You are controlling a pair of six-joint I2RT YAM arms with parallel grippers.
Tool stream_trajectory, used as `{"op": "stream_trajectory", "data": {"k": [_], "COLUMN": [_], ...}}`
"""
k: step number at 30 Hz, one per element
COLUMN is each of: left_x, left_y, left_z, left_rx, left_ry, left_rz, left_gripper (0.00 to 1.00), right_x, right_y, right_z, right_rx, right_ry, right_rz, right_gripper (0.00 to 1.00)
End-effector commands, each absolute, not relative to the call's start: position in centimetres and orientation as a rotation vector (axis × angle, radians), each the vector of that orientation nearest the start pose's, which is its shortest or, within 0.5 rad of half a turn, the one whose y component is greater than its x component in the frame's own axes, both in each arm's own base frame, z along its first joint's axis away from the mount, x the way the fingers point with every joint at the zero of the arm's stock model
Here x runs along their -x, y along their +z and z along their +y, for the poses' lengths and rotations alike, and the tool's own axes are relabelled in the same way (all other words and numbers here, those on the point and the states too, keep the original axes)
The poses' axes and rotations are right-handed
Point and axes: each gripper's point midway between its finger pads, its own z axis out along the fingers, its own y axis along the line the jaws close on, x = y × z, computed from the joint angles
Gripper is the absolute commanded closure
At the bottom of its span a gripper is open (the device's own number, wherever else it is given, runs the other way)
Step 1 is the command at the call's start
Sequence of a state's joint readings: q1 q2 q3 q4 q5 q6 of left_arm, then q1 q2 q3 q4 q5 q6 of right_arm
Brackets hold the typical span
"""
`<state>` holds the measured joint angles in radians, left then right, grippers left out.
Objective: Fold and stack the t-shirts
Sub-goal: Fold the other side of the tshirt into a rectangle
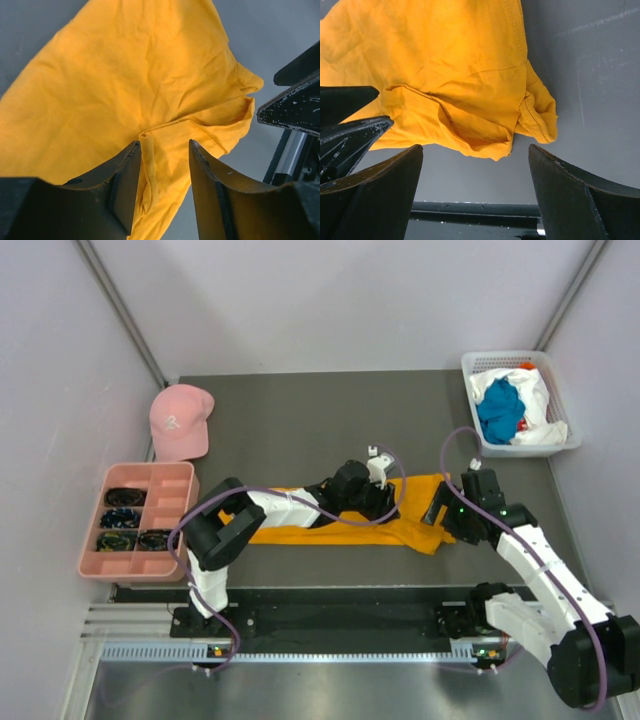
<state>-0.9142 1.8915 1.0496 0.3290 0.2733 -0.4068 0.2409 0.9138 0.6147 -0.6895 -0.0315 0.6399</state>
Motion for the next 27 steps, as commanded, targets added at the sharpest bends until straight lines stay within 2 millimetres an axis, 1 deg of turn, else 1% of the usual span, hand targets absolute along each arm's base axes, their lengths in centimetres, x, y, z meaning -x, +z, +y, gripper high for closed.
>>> {"op": "stream_trajectory", "data": {"k": [1, 5, 11, 18, 20, 21, 22, 24, 25, 27], "left_x": [-26.7, -26.7, -26.9, -27.0, -27.1, -27.1, -27.2, -27.2, -27.2, -27.4], "left_y": [8.1, 7.6, 6.2, 5.8, 5.5, 5.4, 5.5, 5.2, 5.2, 5.0], "left_z": [-44.3, -44.1, -43.1, -43.4, -43.5, -43.6, -43.7, -43.7, -43.8, -43.7], "left_rx": [-0.755, -0.763, -0.771, -0.767, -0.764, -0.763, -0.761, -0.76, -0.758, -0.751], "left_ry": [-1.023, -1.002, -0.938, -0.94, -0.94, -0.94, -0.941, -0.942, -0.941, -0.936], "left_rz": [2.064, 2.075, 2.11, 2.114, 2.119, 2.122, 2.121, 2.129, 2.128, 2.133], "left_gripper": [0.52, 0.54, 0.55, 0.56, 0.58, 0.61, 0.71, 0.83, 0.93, 0.99], "right_x": [-20.3, -20.3, -20.2, -20.1, -20.0, -20.0, -19.9, -19.8, -19.7, -19.6], "right_y": [8.3, 8.2, 8.1, 8.0, 8.0, 8.1, 8.0, 8.1, 8.0, 7.9], "right_z": [8.6, 8.7, 8.8, 8.9, 8.8, 8.8, 8.8, 8.8, 8.8, 8.8], "right_rx": [-0.486, -0.485, -0.489, -0.485, -0.49, -0.487, -0.487, -0.487, -0.489, -0.493], "right_ry": [0.391, 0.396, 0.403, 0.406, 0.403, 0.405, 0.406, 0.406, 0.408, 0.409], "right_rz": [2.552, 2.555, 2.559, 2.562, 2.566, 2.563, 2.565, 2.565, 2.567, 2.57], "right_gripper": [0.14, 0.14, 0.14, 0.14, 0.14, 0.14, 0.14, 0.14, 0.14, 0.14]}}
